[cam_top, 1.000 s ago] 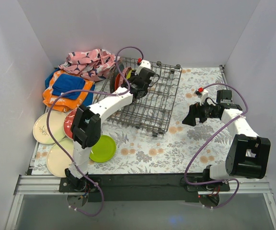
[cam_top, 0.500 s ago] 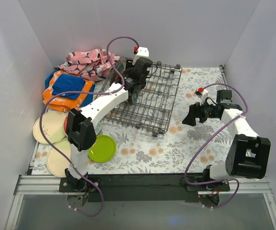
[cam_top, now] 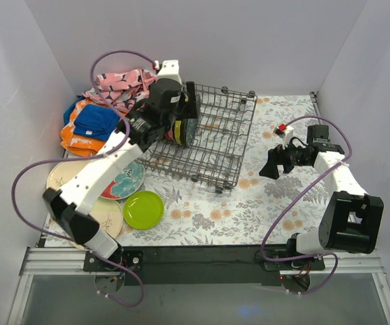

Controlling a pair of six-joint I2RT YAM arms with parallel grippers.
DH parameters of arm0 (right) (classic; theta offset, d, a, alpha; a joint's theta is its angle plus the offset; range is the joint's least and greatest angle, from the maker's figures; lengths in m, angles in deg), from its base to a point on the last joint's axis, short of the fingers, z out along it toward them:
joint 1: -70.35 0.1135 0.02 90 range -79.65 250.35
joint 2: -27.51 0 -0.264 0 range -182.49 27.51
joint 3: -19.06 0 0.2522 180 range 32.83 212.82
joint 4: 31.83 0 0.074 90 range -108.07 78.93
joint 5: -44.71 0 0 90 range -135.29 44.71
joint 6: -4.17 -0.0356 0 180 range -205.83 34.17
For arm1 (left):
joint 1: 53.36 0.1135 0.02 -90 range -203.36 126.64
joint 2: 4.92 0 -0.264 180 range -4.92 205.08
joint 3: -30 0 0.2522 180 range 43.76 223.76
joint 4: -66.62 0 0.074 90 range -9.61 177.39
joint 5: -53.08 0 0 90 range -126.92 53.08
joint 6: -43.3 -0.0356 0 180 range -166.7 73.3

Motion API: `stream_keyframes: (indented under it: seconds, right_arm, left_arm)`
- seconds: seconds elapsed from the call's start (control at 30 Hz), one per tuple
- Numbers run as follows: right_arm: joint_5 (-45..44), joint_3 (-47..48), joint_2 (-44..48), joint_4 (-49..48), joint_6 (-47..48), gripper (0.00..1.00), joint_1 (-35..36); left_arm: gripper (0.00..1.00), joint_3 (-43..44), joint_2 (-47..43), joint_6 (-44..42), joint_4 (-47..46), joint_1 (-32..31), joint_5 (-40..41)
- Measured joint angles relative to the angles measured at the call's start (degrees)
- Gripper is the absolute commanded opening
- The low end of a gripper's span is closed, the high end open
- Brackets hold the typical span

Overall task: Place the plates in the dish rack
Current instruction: Grab a plate with the left arm

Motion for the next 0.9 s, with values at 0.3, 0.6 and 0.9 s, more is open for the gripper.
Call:
stream_keyframes:
  seconds: [0.3,0.6,0.9]
  right_arm:
    - [-1.4,4.4,3.3,5.2,6.8,0.98,3.4]
    - [-4.6,9.6,6.0,7.5,9.9,0.98,11.1]
    - [-5.7,11.6,7.7,8.0,11.9,0.98,20.9]
  left_arm:
    - [0.76,-25.8,-26.6,17.0,4.2,4.2,-9.3]
    - [0.77,-48.9,-47.7,36.5,7.5,5.0,-13.4]
    - [0.77,-60.1,-53.7,51.5,14.5,5.0,-15.6]
